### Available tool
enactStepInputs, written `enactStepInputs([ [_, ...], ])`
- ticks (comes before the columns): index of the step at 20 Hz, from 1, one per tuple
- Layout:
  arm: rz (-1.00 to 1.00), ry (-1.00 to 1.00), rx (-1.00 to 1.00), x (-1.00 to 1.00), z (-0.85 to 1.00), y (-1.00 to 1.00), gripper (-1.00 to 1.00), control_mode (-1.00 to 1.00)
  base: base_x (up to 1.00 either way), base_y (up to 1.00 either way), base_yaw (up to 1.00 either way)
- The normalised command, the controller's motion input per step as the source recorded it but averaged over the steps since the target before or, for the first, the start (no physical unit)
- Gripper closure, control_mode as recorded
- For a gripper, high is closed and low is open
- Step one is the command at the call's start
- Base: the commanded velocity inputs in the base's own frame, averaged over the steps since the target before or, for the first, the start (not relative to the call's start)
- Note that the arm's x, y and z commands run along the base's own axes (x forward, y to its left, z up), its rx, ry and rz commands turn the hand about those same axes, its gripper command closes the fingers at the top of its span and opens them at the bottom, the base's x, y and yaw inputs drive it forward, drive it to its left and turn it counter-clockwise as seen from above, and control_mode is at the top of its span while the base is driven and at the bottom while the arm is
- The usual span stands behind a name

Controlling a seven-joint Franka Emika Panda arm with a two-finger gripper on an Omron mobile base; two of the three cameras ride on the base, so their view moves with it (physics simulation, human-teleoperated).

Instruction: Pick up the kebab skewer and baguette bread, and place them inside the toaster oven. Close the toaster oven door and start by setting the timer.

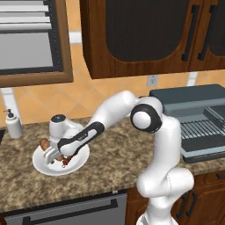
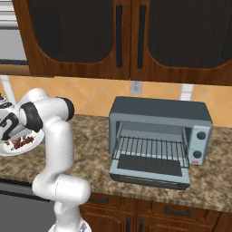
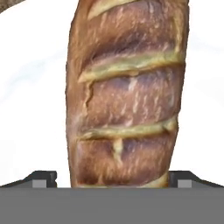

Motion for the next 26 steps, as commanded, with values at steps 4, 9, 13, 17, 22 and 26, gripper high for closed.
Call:
enactStepInputs([
  [4, -0.03, 0.05, -0.01, 0.12, -0.08, 0.15, -1.00, -1.00, 0.00, 0.00, 0.00],
  [9, -0.03, 0.01, 0.00, 0.00, -0.10, -0.01, 1.00, -1.00, 0.00, 0.00, 0.00],
  [13, -0.02, -0.03, 0.05, -0.29, 0.22, -0.40, 1.00, -1.00, 0.00, 0.00, 0.00],
  [17, 0.00, -0.09, 0.15, -0.75, 0.77, -0.84, 1.00, -1.00, 0.00, 0.00, 0.00],
  [22, -0.10, -0.01, 0.14, -0.67, 0.58, -1.00, 1.00, -1.00, 0.00, 0.00, 0.00],
  [26, -0.21, 0.03, 0.13, -0.53, 0.71, -1.00, 1.00, -1.00, 0.00, 0.00, 0.00],
])
